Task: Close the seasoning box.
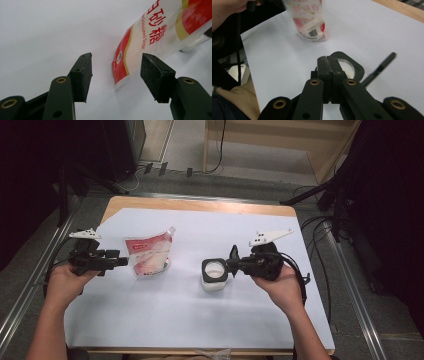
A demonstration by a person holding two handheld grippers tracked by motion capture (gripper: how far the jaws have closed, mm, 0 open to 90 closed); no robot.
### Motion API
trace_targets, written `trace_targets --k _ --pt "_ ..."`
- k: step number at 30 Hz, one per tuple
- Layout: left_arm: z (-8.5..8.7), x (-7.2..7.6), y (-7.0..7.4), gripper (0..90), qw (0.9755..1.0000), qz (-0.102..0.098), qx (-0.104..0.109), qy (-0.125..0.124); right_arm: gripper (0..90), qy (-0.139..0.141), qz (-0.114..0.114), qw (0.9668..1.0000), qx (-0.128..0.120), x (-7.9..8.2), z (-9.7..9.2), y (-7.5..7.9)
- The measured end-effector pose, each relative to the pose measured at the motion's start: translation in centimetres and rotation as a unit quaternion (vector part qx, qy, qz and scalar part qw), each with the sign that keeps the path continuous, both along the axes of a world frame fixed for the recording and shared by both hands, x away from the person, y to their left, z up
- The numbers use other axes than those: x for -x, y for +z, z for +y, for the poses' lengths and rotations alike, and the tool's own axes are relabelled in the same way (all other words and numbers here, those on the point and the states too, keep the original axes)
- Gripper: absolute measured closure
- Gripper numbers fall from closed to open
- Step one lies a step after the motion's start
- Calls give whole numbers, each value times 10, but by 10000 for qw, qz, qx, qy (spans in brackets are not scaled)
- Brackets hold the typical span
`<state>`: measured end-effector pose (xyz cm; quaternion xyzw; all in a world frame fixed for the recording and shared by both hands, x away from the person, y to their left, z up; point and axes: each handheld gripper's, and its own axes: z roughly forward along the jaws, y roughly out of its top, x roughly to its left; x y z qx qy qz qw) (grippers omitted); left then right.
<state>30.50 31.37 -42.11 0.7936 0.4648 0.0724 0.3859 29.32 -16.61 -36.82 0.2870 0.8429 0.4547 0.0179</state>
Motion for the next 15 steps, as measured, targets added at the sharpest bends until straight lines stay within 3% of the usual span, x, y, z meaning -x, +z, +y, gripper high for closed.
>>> trace_targets --k 15 --pt "1 -2 -2 441 10000 16 -9 -19 900 -599 -51 9981 -163 -9 -41 1"
